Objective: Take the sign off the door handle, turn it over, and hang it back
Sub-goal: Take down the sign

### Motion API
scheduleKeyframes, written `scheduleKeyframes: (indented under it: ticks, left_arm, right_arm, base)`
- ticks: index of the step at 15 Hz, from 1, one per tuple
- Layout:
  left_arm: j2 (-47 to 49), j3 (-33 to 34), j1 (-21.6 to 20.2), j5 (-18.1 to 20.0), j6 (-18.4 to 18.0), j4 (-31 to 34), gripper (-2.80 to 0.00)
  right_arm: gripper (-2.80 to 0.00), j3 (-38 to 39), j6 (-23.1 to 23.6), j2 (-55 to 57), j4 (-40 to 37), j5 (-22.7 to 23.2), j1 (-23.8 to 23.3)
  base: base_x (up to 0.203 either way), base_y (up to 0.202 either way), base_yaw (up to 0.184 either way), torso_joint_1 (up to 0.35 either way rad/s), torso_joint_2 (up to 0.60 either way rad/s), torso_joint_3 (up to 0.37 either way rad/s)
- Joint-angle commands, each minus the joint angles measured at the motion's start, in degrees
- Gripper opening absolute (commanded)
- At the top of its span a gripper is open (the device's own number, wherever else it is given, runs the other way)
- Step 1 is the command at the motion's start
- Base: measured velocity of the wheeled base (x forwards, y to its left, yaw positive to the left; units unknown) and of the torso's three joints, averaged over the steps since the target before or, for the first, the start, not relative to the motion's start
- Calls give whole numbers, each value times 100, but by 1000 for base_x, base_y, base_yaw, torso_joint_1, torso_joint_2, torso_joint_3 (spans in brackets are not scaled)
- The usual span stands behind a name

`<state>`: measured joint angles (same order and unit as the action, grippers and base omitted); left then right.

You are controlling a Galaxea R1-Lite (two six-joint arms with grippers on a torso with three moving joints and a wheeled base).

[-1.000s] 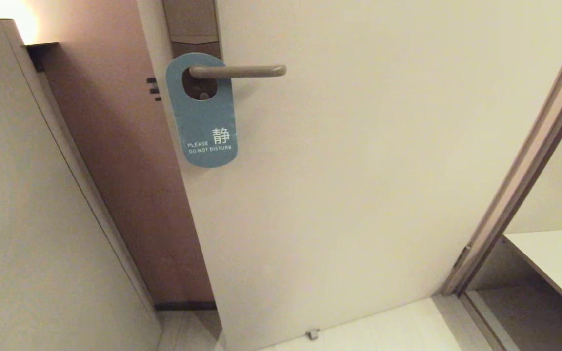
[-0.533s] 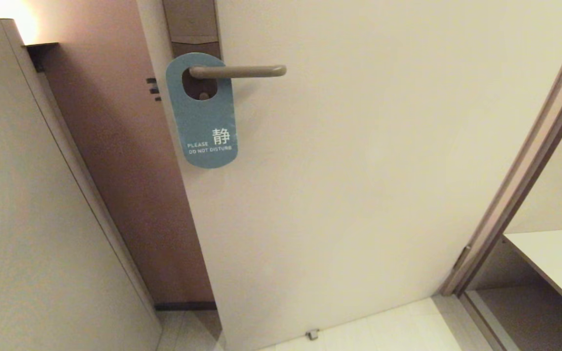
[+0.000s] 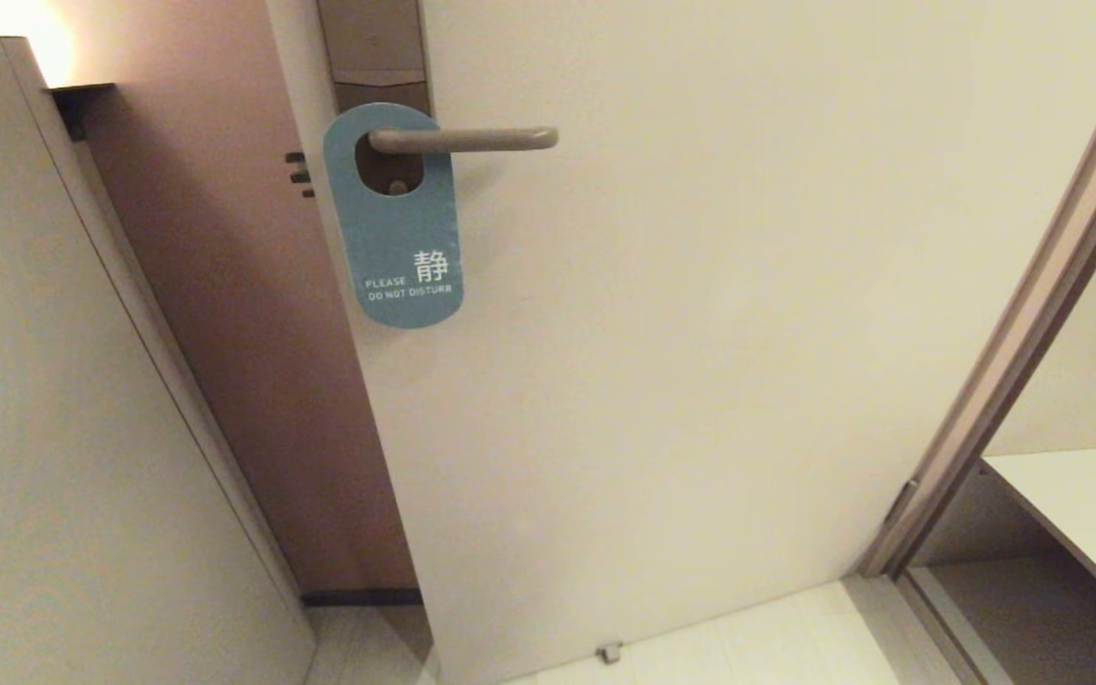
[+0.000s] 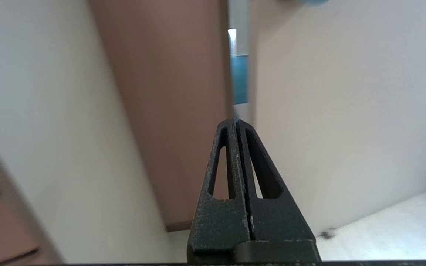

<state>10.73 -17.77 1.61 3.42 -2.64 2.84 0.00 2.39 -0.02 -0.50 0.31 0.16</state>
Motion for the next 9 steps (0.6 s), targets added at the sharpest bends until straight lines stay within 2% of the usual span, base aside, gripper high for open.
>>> scheduleKeyframes:
  ticks: [1,3,5,9]
  left_arm:
    - [738,-412,260,1,55,0,-280]
    - [1272,-912,905,-23,171,1,-280]
    - [1716,-1237,1289,-32,227,3,-280]
    - [2675,-1857,1379,-25,649,-2,-280]
  right_arm:
    - [-280,0,7,2,-2,4,2]
    - [-280,0,7,2,-2,4,2]
    - [-280,0,7,2,6,4,2]
    - [-280,0,1,2,3,4,2]
  base:
    - [0,0,0,0,0,0]
    - [0,0,0,0,0,0]
    - [0,0,0,0,0,0]
    - [0,0,0,0,0,0]
